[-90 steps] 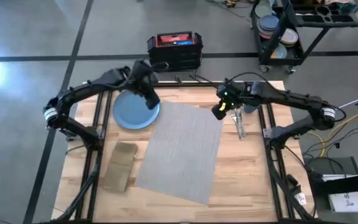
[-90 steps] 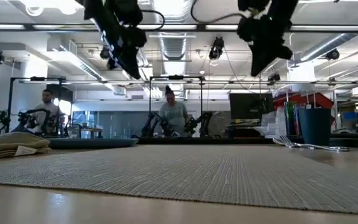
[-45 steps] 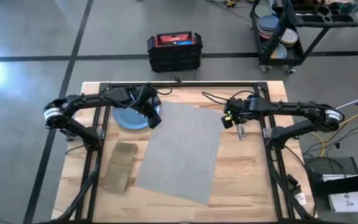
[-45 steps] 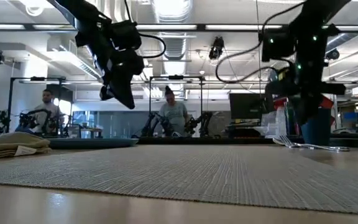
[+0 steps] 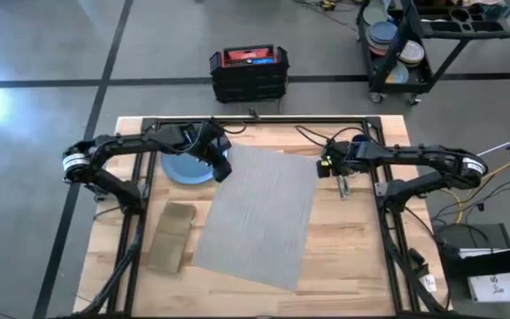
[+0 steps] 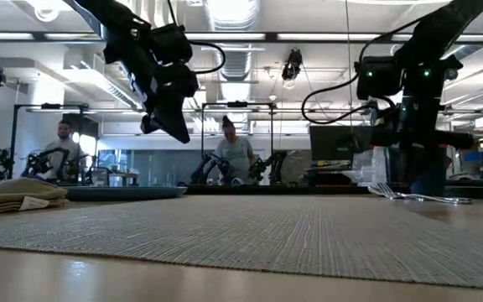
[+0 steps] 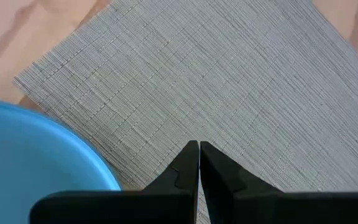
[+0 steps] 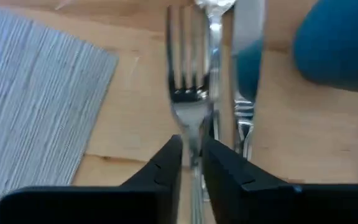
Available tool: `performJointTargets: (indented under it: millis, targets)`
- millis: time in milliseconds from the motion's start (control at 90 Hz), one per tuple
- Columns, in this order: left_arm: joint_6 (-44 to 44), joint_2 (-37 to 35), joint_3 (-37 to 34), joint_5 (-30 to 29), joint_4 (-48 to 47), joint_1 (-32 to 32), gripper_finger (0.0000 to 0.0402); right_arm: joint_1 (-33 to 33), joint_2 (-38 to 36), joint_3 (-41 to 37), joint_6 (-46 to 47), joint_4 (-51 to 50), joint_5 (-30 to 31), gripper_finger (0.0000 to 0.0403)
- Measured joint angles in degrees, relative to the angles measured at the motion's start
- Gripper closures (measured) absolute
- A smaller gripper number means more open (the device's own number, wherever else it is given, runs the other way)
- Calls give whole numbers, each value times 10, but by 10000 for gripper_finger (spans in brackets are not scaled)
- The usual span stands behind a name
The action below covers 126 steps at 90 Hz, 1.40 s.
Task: Set table place
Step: Put the silver fork on the brown table napkin
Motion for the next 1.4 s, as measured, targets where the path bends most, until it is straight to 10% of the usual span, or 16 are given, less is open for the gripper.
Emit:
performJointTargets:
  millis: [411, 1022, 1400]
  targets:
    - [10, 0, 0, 0, 1, 0, 402, 0, 0, -33, 15, 26, -24, 256]
    - [11, 0, 0, 0, 1, 0, 402, 1, -1, -60, 1, 48, -32, 395]
    - [11, 0, 0, 0, 1, 0, 402, 14, -39, -24, -11, 45, -33, 403]
